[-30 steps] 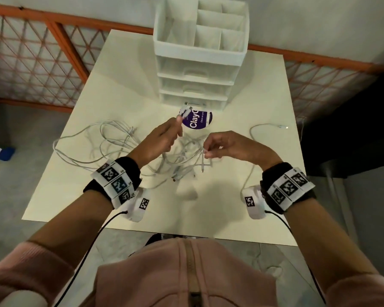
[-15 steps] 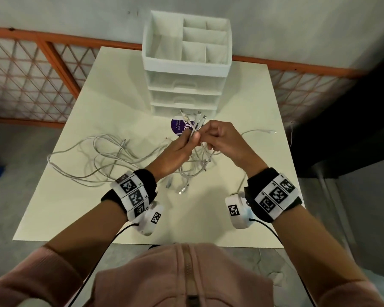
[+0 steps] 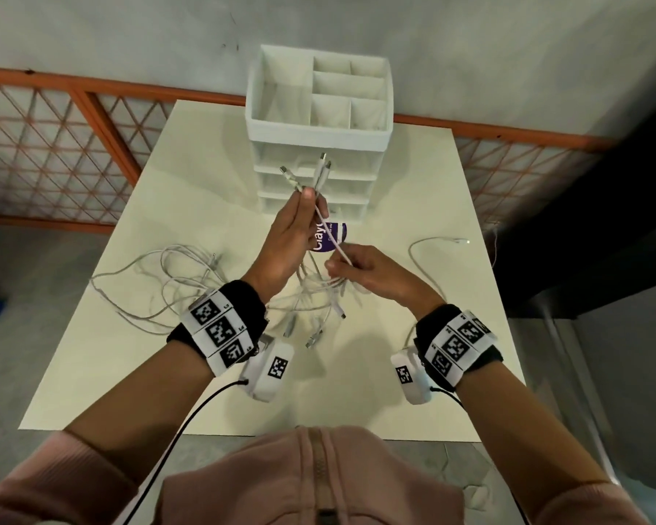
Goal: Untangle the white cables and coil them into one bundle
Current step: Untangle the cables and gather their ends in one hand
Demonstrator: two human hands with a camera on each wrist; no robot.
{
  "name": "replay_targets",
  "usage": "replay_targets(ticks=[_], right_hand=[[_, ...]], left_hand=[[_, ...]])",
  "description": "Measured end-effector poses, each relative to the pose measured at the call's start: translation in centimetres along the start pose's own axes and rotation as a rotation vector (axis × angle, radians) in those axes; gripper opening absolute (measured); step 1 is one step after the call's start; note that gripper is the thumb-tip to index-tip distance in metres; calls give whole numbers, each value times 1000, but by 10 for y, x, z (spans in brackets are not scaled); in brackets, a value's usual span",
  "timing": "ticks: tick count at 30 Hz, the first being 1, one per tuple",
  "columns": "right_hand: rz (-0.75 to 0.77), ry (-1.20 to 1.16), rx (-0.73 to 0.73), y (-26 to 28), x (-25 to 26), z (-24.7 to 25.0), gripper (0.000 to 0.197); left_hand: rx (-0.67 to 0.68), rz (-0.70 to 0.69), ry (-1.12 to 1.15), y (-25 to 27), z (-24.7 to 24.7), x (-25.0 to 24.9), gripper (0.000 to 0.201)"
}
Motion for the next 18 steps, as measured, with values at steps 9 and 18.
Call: replay_targets(ticks=[9,18], right_hand=[[321,512,-738,30,45,62,15],[-139,265,59,30,-10,50,35]], left_hand=[[-152,-134,-141,-11,23,-28,36],[-300,-159,53,-24,58,-40,40]])
Point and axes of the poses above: each hand's wrist, its own y-axis away from the middle knuckle, its own z-axis out of the back of the hand, x = y × z, the point moved 6 cm from there along -y, towards the middle knuckle, and after that the axes turned 9 degrees about x, right-handed, at the moved point
